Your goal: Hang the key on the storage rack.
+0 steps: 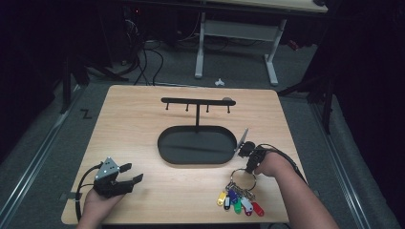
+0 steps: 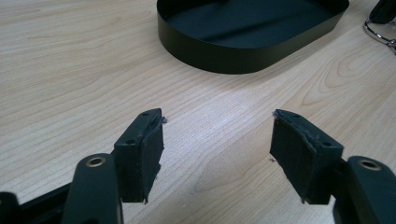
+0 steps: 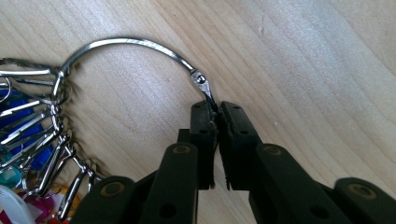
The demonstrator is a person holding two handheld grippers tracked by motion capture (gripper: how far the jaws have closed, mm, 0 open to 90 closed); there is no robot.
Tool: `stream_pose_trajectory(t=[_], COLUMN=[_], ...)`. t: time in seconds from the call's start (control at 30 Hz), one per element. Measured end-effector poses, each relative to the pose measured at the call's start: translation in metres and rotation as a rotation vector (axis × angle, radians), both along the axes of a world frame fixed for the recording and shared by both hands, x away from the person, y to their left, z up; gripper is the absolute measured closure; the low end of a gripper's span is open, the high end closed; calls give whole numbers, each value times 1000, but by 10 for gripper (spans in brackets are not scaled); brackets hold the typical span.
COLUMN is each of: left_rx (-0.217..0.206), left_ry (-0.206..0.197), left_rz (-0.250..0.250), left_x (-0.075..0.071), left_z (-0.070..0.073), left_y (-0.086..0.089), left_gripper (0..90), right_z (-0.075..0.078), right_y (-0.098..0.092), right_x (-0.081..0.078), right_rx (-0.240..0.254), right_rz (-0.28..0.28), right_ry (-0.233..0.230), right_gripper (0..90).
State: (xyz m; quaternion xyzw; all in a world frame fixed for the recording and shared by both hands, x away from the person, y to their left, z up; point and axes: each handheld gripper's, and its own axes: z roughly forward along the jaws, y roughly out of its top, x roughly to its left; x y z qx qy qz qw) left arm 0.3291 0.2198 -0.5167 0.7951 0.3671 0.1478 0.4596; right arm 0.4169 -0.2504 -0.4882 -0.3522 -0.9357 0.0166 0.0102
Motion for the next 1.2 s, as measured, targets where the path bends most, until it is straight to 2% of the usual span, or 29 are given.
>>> stream_pose_trajectory(t=[0.2, 0.37, 0.53, 0.63, 0.67, 0.7, 0.8, 0.9, 1.07, 1.1, 1.2], left_rx=[0, 0, 10, 9, 9, 7, 8, 18, 6, 0, 9], left_ry=[-3, 0, 6, 6, 6, 4, 8, 9, 9, 9, 10], left_rz=[-6, -11, -15, -7, -7, -4, -5, -6, 8, 12, 9], left_x=[2, 2, 1, -1, -1, -1, 0, -1, -2, -2, -1], left_z=[0, -1, -1, -1, -1, -1, -1, -1, -1, -1, -1], left_y=[-2, -3, -2, -1, -1, 0, -1, -1, 3, 4, 3], left_gripper=[345, 344, 342, 340, 340, 340, 339, 334, 332, 332, 333], right_z=[0, 0, 4, 18, 18, 28, 36, 51, 66, 76, 88], right_y=[-1, -5, -6, -11, -11, -12, -12, -11, -9, -7, -4], right_x=[0, -3, -6, -9, -9, -12, -15, -20, -24, -25, -27], right_rx=[0, 30, 36, 69, 69, 72, 76, 107, 107, 112, 113], right_rz=[-1, -33, -50, -37, -37, -39, -40, -37, -30, -19, -9], right_ry=[-1, -20, -26, -38, -38, -50, -62, -87, -96, -102, -116], right_gripper=[864, 871, 870, 870, 870, 870, 872, 872, 874, 875, 875])
